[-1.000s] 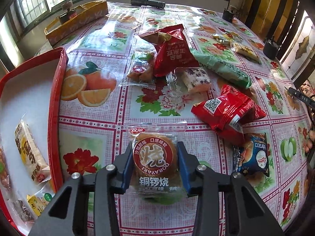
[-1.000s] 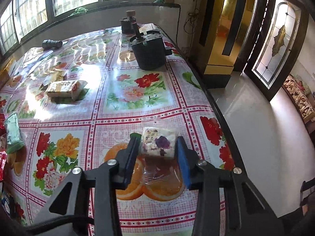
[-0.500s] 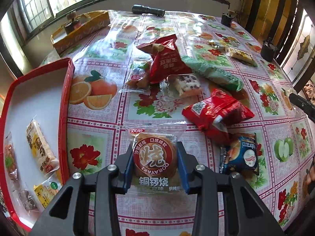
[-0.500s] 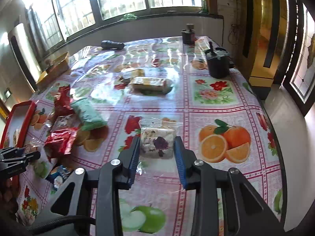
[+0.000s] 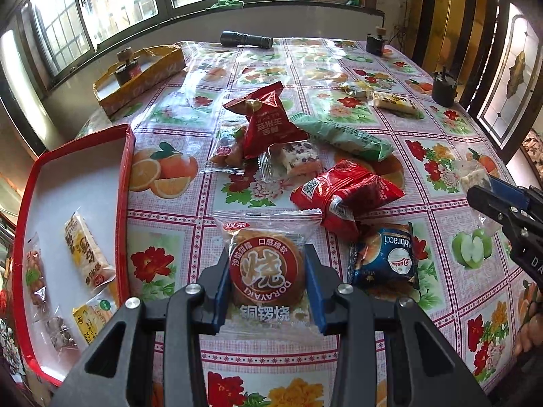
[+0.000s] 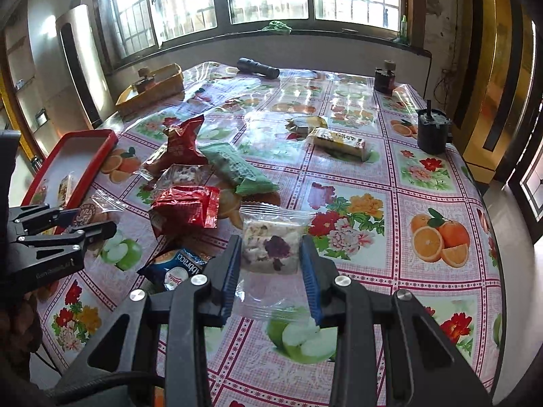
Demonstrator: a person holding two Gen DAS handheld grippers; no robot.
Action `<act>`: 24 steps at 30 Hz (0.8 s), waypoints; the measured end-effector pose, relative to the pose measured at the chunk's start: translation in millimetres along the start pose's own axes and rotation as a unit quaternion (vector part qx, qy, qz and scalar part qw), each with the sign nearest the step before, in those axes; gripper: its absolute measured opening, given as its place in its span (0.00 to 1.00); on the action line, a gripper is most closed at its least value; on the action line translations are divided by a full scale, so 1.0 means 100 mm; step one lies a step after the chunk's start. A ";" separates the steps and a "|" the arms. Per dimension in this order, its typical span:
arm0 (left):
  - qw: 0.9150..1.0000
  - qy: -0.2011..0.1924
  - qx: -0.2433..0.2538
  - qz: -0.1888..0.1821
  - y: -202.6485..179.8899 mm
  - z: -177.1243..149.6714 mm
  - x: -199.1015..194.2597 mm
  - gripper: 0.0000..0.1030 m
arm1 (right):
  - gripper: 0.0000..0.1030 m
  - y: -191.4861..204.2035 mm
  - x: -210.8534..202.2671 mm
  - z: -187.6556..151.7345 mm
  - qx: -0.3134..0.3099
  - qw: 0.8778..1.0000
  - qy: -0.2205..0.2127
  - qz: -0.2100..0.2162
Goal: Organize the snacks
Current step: 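Carry the dorayaki bag with the left tool while the right tool carries the nougat bag to the tray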
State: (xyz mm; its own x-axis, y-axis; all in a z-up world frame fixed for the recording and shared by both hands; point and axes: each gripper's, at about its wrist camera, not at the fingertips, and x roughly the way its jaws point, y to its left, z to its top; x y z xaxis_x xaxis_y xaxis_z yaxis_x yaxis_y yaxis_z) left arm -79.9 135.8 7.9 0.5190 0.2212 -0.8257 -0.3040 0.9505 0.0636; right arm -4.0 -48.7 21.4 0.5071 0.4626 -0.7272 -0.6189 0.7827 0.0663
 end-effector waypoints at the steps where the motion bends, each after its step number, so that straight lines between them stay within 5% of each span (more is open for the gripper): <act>1: 1.000 -0.001 -0.001 0.001 0.01 -0.01 -0.01 0.37 | 0.35 0.02 -0.01 -0.01 -0.003 1.000 0.000 0.000; 24: 1.000 -0.018 -0.014 0.005 0.12 -0.09 -0.21 0.37 | 0.35 0.35 -0.19 -0.02 -0.045 0.999 -0.016 -0.005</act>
State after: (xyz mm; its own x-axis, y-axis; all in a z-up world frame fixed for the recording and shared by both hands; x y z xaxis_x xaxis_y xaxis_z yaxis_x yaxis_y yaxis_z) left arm -101.3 140.7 20.9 0.5435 0.2386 -0.8048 -0.3317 0.9418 0.0552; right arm -36.3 -31.2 36.1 0.5318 0.4698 -0.7046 -0.6649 0.7469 -0.0039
